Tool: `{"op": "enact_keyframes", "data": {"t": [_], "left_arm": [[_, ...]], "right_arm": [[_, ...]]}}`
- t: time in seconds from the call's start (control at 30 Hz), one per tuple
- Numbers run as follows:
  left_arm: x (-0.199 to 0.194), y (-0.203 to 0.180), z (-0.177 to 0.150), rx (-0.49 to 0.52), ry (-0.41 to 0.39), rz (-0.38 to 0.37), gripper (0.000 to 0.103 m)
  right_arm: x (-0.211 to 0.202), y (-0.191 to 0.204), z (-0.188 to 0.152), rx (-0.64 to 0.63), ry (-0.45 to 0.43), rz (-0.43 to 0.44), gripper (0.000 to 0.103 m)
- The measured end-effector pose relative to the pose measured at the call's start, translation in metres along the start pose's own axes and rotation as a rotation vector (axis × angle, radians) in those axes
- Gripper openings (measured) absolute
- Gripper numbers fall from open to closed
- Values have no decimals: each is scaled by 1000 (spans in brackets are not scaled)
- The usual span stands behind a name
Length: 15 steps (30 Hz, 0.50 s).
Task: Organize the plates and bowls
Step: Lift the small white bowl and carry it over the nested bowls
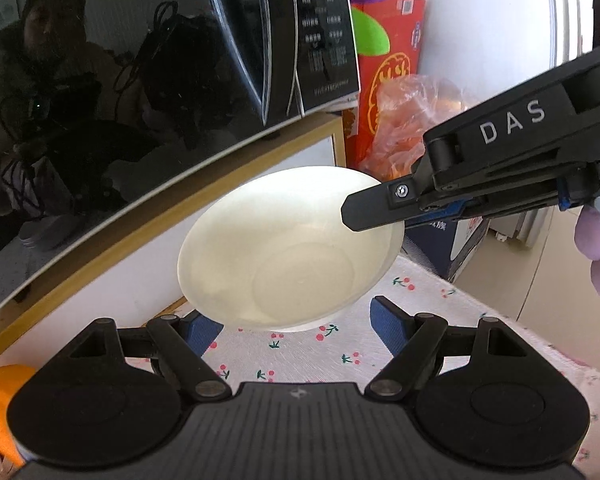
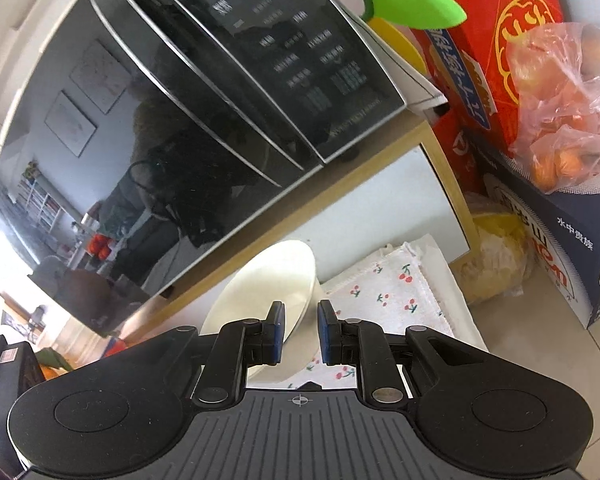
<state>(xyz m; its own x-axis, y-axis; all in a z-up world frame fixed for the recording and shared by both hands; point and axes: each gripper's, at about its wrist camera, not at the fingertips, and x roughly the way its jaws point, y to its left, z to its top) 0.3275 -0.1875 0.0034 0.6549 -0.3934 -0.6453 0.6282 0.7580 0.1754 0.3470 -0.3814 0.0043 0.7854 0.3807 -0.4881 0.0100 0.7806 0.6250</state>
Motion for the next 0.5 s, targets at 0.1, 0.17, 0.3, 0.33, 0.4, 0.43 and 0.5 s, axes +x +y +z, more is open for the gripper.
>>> {"op": "enact_keyframes", "data": {"t": [0.1,0.17,0.3,0.33,0.4,0.43,0.5], "left_arm": [[-13,-1,3,-11,-10,9,77],[-23,0,4,-23,-17,12,77],[-41,-2,8,-40,-33,20,77],[-45,-3,8,-43,-37,22,77],[-54,-2,8,-52,-40,25,77],[-58,-3,8,-53,-42,28,77],[-66,-5,8,-55,-46,35,77]], "right_arm": [[-11,11,-1,-15,0,1,17],[-19,19,-1,-25,-1,1,17],[-36,36,-2,-47,-7,-2,17],[-40,40,-2,-54,-9,-3,17],[-48,47,-4,-66,-11,-4,17],[-52,51,-5,-71,-12,-6,17],[-60,58,-8,-81,-11,-11,17]]}}
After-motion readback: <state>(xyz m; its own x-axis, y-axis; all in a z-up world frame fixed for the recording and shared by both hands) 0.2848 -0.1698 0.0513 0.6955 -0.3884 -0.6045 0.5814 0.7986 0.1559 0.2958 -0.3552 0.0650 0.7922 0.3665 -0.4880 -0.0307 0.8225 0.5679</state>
